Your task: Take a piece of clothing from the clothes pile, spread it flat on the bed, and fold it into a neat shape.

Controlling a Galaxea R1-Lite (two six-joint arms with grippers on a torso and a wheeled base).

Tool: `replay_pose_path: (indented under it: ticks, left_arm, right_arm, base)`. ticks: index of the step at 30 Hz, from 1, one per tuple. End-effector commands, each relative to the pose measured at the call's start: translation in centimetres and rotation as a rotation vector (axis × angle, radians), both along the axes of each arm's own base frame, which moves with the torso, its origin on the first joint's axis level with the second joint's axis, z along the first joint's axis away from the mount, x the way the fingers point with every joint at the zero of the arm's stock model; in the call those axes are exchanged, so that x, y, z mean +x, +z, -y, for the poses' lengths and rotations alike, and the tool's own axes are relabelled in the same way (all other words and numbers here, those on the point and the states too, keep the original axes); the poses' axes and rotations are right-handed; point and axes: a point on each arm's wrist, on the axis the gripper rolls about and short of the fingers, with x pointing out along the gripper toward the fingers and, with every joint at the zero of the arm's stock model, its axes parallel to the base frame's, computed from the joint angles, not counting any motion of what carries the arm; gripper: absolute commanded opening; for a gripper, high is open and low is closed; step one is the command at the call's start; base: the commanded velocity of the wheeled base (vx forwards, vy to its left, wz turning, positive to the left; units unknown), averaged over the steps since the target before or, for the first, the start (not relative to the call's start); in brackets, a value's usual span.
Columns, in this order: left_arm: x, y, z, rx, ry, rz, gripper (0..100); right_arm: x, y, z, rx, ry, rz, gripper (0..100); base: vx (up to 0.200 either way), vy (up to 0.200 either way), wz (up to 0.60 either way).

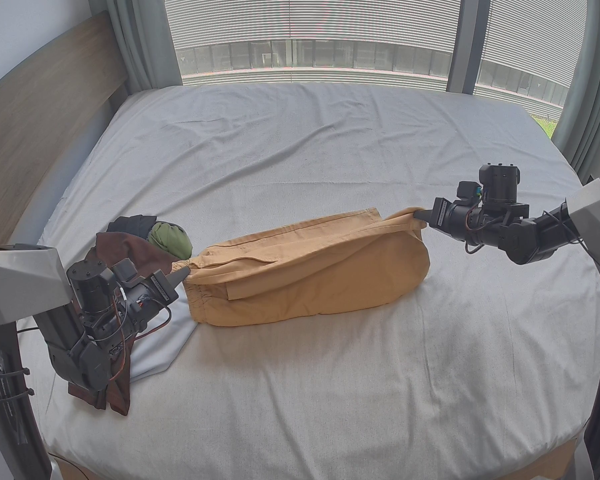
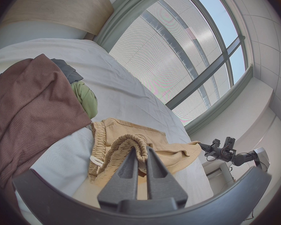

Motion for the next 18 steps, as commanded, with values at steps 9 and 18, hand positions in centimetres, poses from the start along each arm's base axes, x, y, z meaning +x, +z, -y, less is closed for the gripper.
replay_pose_path:
  ticks: [9, 18]
  left_arm:
    - [1.4, -1.4, -0.5, -0.009, 0.044, -0.013, 0]
    - [1.9, -2.0, -0.5, -0.01, 0.044, -0.021, 0]
  right_arm:
    - [3.1, -2.6, -1.0, 0.014, 0.008, -0.002, 0]
    - [3.7, -2.5, -1.2, 0.033, 0.01, 0.013, 0]
  base:
    - [0.0, 0.0, 0.0]
    - [0.0, 0.0, 0.0]
